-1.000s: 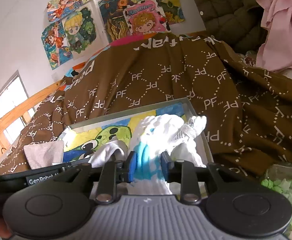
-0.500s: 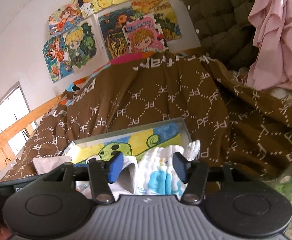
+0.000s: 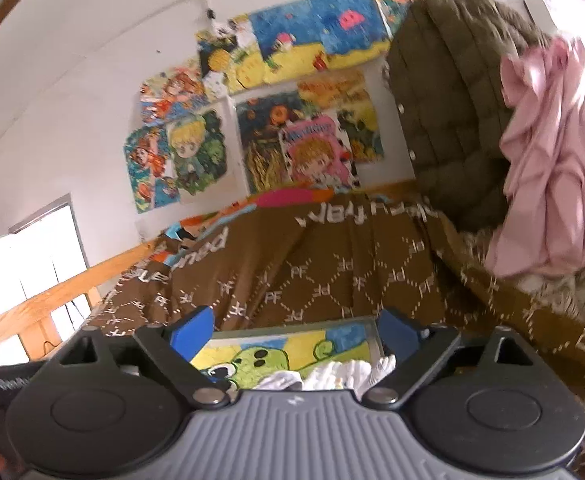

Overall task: Organize soft objects
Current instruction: 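Open the right gripper over the tray and lift both tools away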

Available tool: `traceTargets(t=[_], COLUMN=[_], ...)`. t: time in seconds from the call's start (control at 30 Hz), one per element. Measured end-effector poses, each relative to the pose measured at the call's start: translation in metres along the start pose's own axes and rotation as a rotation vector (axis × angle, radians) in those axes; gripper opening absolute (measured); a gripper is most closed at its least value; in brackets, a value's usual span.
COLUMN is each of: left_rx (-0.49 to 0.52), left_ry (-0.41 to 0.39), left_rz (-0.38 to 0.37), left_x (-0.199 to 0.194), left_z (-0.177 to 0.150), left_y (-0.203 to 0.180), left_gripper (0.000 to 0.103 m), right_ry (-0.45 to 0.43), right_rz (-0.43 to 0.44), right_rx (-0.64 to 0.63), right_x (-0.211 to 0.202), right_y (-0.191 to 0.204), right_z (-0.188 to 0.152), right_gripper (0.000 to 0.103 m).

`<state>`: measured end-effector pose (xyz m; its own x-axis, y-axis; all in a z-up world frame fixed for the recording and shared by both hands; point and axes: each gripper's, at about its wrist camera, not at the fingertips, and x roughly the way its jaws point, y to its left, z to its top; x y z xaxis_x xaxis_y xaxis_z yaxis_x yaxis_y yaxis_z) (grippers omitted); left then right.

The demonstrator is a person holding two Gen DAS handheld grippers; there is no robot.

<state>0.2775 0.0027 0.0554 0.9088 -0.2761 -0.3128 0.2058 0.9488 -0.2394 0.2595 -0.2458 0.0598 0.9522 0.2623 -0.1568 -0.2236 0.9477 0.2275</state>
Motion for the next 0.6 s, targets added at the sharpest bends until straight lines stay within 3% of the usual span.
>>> traceTargets(t=[0.23,0.6], left_rx=[-0.014,0.031], left_ry=[-0.089,-0.162], left_rz=[-0.009,0.012], left_x=[-0.062,-0.138], left_z=[0.008,-0.006], left_y=[-0.005,-0.018], left_gripper=[0.102,0.102], right_ry=[-0.038,-0.069], right_rz=[0.036,0.055], right_rx=[0.008,0.009], right_x=[-0.044,-0.105], right_y=[0.016,0.037], right_z=[0.004,-0.006], right_gripper=[0.103,0.103])
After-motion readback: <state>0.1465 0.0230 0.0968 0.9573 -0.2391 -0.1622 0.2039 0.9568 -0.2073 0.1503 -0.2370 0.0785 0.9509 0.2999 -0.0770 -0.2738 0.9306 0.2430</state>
